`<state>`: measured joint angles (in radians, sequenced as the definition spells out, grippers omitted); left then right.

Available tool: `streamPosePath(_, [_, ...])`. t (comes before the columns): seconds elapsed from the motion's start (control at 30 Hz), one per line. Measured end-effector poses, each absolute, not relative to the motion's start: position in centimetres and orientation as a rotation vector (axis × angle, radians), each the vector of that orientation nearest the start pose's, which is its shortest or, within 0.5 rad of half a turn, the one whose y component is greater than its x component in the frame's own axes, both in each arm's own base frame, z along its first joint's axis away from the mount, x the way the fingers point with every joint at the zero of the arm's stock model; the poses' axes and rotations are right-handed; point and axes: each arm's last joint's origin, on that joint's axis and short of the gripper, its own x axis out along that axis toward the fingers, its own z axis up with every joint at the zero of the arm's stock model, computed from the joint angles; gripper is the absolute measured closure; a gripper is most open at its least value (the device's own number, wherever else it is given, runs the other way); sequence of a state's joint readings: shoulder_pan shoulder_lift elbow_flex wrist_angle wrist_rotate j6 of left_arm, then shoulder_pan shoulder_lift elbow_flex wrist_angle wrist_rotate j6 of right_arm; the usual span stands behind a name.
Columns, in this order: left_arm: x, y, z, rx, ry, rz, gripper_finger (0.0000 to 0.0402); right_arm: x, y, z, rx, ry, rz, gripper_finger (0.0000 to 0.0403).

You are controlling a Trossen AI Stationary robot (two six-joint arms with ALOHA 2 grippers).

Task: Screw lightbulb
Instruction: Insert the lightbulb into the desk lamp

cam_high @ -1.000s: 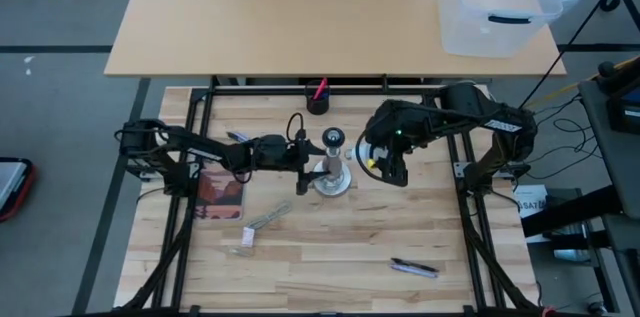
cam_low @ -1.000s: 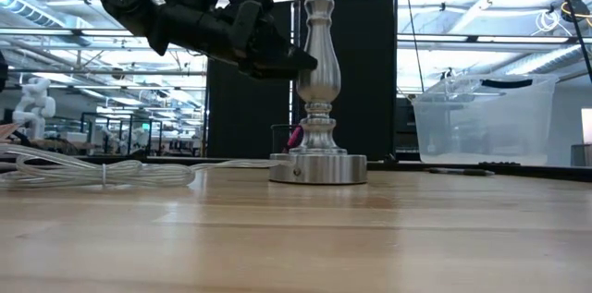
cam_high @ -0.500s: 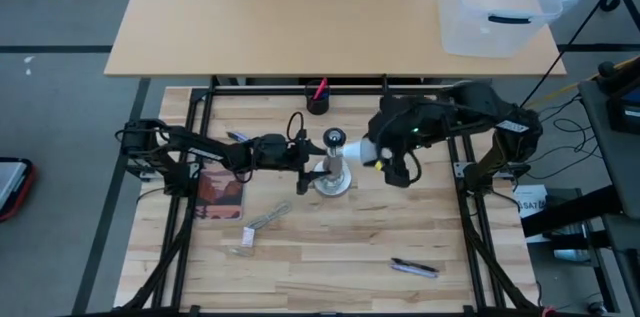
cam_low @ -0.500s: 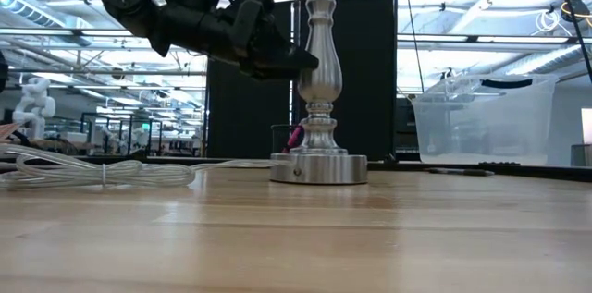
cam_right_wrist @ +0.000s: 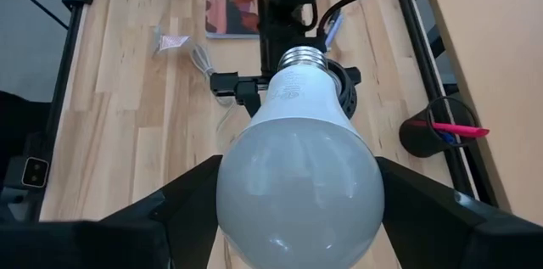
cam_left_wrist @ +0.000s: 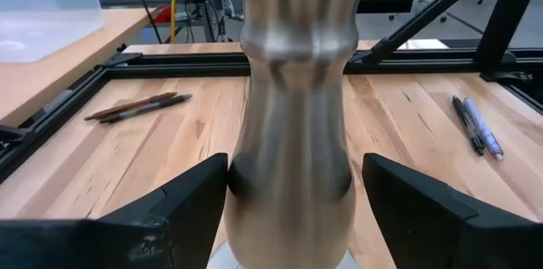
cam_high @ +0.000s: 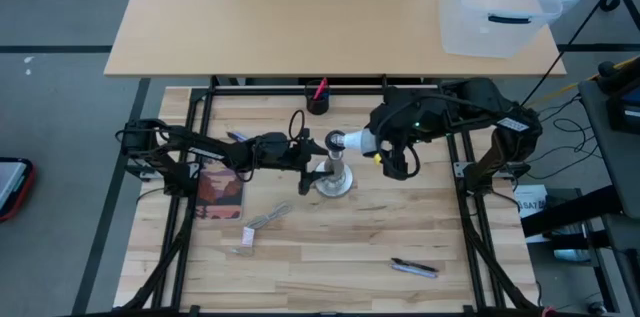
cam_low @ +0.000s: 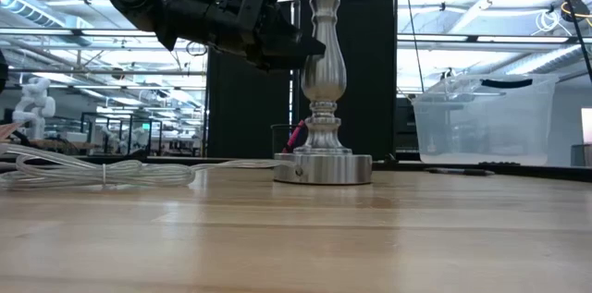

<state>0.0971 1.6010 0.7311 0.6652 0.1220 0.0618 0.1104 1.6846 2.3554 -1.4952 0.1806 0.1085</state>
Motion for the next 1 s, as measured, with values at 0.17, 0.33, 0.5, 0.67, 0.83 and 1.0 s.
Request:
streamPosePath(0.17, [32.5, 2.8, 19.9, 0.046, 0.202, -0.031, 0.0127, 26.8, 2.4, 49.5, -0.017, 0.81, -0.114, 0.0132])
streamPosePath(0.33, [32.3, 2.8, 20.5, 0.057, 0.186, -0.031, 0.0127, 26.8, 2.4, 49.5, -0.021, 0.811, -0.112, 0.0131])
streamPosePath(0.5, [31.3, 2.8, 22.1, 0.113, 0.199, 0.003, 0.0127, 27.0, 2.0, 49.6, -0.035, 0.795, -0.115, 0.0131])
streamPosePath(0.67, [29.5, 2.9, 24.3, 0.151, 0.21, 0.052, 0.0127, 27.3, 1.2, 49.8, -0.05, 0.769, -0.123, 0.0131])
streamPosePath(0.83, [28.2, 2.8, 25.8, 0.159, 0.198, 0.08, 0.0127, 27.5, 0.2, 49.9, -0.033, 0.749, -0.11, 0.0131])
streamPosePath(1.0, [27.5, 2.8, 26.7, 0.163, 0.177, 0.099, 0.0127, 27.4, -0.7, 49.9, -0.029, 0.754, -0.122, 0.0131])
